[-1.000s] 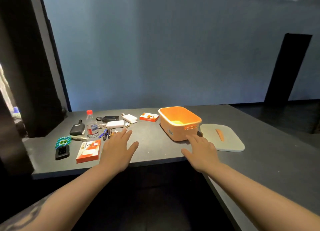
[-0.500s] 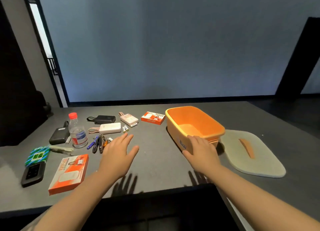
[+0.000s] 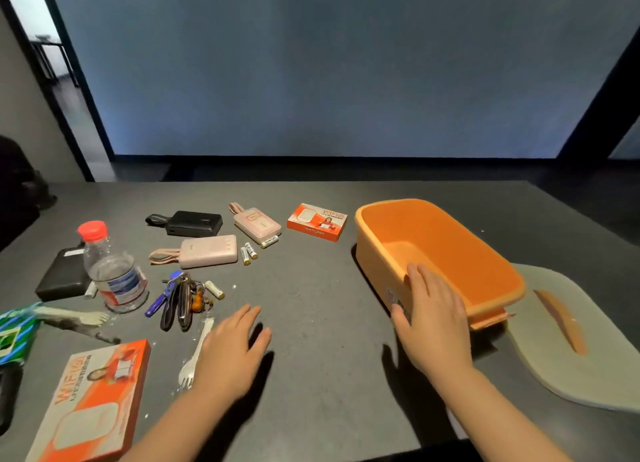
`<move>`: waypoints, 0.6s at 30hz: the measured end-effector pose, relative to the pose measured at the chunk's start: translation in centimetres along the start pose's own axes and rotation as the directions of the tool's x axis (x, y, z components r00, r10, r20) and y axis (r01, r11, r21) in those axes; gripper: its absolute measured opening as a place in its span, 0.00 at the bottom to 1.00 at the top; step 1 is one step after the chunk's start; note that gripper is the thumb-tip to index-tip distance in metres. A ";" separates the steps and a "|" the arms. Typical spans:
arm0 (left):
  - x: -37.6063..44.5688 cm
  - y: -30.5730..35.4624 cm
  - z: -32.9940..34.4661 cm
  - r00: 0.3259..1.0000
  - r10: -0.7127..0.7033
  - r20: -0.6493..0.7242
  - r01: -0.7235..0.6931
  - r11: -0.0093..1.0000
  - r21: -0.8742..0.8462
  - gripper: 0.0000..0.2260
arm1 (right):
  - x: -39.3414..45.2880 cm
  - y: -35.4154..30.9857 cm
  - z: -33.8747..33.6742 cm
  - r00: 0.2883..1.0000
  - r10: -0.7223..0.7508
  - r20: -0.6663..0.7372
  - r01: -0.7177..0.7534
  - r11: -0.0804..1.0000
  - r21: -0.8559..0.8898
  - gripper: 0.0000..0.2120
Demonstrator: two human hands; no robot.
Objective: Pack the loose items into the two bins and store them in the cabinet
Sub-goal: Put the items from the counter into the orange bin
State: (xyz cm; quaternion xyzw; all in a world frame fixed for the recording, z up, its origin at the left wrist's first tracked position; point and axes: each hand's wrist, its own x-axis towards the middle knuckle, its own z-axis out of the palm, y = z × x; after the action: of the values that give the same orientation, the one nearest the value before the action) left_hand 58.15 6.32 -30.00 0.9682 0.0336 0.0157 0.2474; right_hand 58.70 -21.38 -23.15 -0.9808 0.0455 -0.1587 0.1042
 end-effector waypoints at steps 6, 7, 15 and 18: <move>1.0 -0.2 1.9 0.997 -0.072 0.021 0.073 0.994 -0.075 0.23 | 2.2 0.7 1.6 1.000 -0.003 0.004 0.003 0.999 -0.034 0.18; 1.1 -0.1 1.8 0.998 -0.070 0.005 0.070 0.993 -0.096 0.23 | 2.3 0.9 2.0 1.000 -0.020 -0.019 0.019 1.000 -0.021 0.15; 1.1 4.5 -1.6 0.957 0.126 -0.261 -0.187 0.957 -0.221 0.26 | 1.0 6.3 2.1 0.906 -0.417 -0.079 0.424 0.895 0.140 0.14; 1.1 6.3 -2.2 0.916 0.211 -0.342 -0.288 0.938 -0.193 0.23 | 1.2 8.0 1.7 0.867 -0.499 -0.007 0.480 0.830 0.283 0.13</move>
State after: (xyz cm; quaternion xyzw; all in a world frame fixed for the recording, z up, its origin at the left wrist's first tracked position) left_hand 59.47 2.00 -25.01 0.9124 -0.0540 0.2062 0.3495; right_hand 59.91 -29.00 -26.15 -0.9401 -0.2332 -0.1520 0.1969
